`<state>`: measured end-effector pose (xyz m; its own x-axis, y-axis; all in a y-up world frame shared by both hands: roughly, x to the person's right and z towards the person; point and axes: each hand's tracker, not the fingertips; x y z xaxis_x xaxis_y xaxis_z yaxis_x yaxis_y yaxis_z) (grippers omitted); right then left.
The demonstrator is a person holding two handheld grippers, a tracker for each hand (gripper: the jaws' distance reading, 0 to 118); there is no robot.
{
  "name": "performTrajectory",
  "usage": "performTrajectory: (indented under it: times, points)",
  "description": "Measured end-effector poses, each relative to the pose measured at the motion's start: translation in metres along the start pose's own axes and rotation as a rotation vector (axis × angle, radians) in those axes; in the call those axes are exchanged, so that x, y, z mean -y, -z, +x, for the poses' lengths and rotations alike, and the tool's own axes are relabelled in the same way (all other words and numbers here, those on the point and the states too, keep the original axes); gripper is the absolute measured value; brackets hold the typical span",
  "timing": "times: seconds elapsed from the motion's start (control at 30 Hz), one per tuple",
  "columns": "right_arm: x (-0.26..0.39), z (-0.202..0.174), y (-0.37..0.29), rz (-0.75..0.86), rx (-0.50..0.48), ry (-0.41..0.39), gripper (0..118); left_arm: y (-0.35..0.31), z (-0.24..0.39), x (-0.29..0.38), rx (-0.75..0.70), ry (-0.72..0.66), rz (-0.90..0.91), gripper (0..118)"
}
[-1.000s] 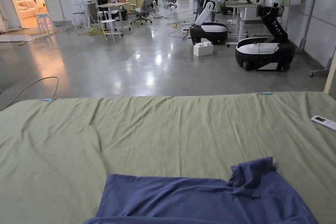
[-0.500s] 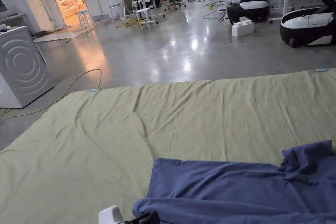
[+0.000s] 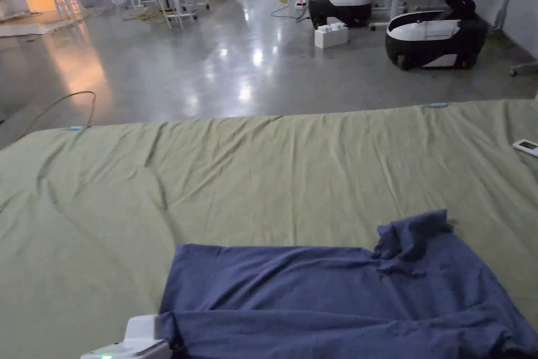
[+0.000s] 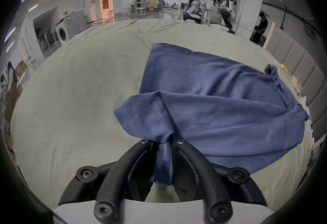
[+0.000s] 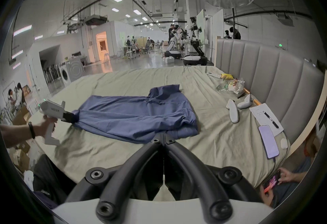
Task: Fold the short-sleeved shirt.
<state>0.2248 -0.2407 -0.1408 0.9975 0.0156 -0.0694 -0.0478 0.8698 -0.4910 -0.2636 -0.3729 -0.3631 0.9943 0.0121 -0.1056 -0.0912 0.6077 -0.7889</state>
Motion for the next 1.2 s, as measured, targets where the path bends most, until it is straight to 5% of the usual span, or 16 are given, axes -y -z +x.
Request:
performTrajectory:
  times: [0.1, 0.13, 0.2, 0.23, 0.3, 0.43, 0.53, 0.57, 0.63, 0.77, 0.9, 1.0, 1.2]
  points:
    - [-0.010, 0.011, 0.037, -0.007, 0.041, -0.030, 2, 0.011, 0.011, -0.002, -0.064, 0.122, -0.026, 16]
    - [-0.012, 0.022, 0.057, 0.012, 0.044, -0.016, 12, 0.013, 0.013, -0.003, -0.065, 0.121, -0.030, 15]
    - [-0.006, 0.044, 0.101, -0.082, 0.026, 0.144, 59, 0.014, 0.012, -0.005, -0.060, 0.119, -0.036, 15]
    - [-0.005, 0.055, 0.125, -0.115, 0.034, 0.164, 76, 0.013, 0.011, -0.004, -0.057, 0.115, -0.037, 15]
    - [0.000, 0.072, 0.165, -0.133, 0.064, 0.233, 73, 0.012, 0.007, -0.004, -0.048, 0.113, -0.035, 15]
    - [0.021, 0.087, 0.235, -0.251, 0.134, 0.236, 72, 0.013, 0.006, -0.004, -0.033, 0.111, -0.041, 15]
    - [0.032, 0.081, 0.258, -0.305, 0.017, 0.205, 37, 0.013, 0.006, -0.004, -0.033, 0.111, -0.045, 15]
    - [0.036, 0.074, 0.260, -0.311, 0.045, 0.167, 37, 0.014, 0.005, -0.004, -0.033, 0.110, -0.043, 15]
    - [0.029, 0.067, 0.253, -0.278, 0.069, 0.139, 17, 0.013, 0.005, 0.000, -0.031, 0.109, -0.034, 15]
    - [0.019, 0.066, 0.248, -0.290, 0.057, 0.152, 12, 0.009, -0.001, -0.009, -0.003, 0.078, -0.058, 11]
    - [-0.010, 0.059, 0.213, -0.234, 0.154, 0.112, 12, -0.032, -0.029, -0.015, 0.102, -0.145, 0.070, 10]
    - [-0.025, 0.057, 0.184, -0.184, 0.121, 0.169, 12, -0.078, -0.043, -0.017, 0.171, -0.221, 0.145, 10]
    - [-0.023, 0.058, 0.116, -0.131, 0.137, 0.212, 12, -0.143, -0.055, 0.015, 0.179, -0.208, 0.139, 10]
